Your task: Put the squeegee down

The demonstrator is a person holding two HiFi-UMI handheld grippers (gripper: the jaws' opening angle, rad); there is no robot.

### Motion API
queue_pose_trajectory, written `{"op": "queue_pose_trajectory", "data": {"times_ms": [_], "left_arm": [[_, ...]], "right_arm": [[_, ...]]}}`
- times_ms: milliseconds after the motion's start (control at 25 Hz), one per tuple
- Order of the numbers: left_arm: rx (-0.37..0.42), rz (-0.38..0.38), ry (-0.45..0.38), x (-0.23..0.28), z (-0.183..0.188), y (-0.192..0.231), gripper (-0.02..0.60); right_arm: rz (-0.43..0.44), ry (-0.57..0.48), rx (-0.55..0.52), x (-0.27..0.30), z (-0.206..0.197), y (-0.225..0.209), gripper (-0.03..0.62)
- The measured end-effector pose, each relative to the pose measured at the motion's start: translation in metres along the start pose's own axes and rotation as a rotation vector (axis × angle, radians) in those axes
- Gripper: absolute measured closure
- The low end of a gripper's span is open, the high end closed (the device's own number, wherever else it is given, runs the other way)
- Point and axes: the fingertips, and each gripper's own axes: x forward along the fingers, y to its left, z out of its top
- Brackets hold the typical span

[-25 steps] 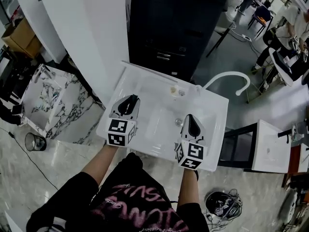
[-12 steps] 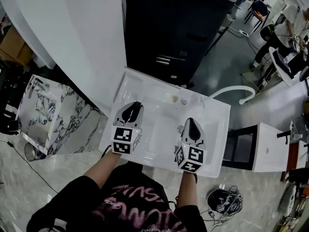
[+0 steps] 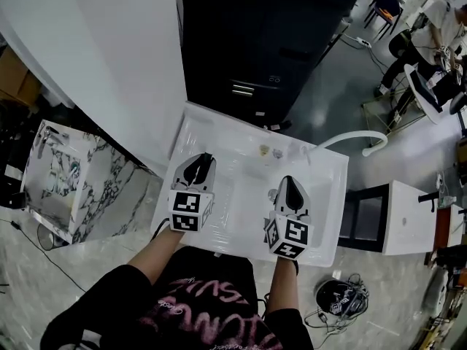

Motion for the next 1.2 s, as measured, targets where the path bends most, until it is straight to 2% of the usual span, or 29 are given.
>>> {"op": "queue_pose_trajectory", "data": {"times_ms": [240, 760, 1200], "left_arm": [[0.024, 0.028, 0.002, 0.006, 0.000, -0.010, 0.486], [0.033, 0.160, 0.015, 0.014, 0.002, -0.036, 0.486], [0.048, 0.180, -0.024, 0.019, 0.024, -0.035, 0.486]], "right_arm": [[0.018, -0.008, 0.008, 0.005, 0.002, -0.018, 0.572], [0.152, -0.020, 0.024, 0.029, 0.003, -0.052, 0.572], [0.194, -0.045, 0.015, 0.038, 0.016, -0.047, 0.572]]}}
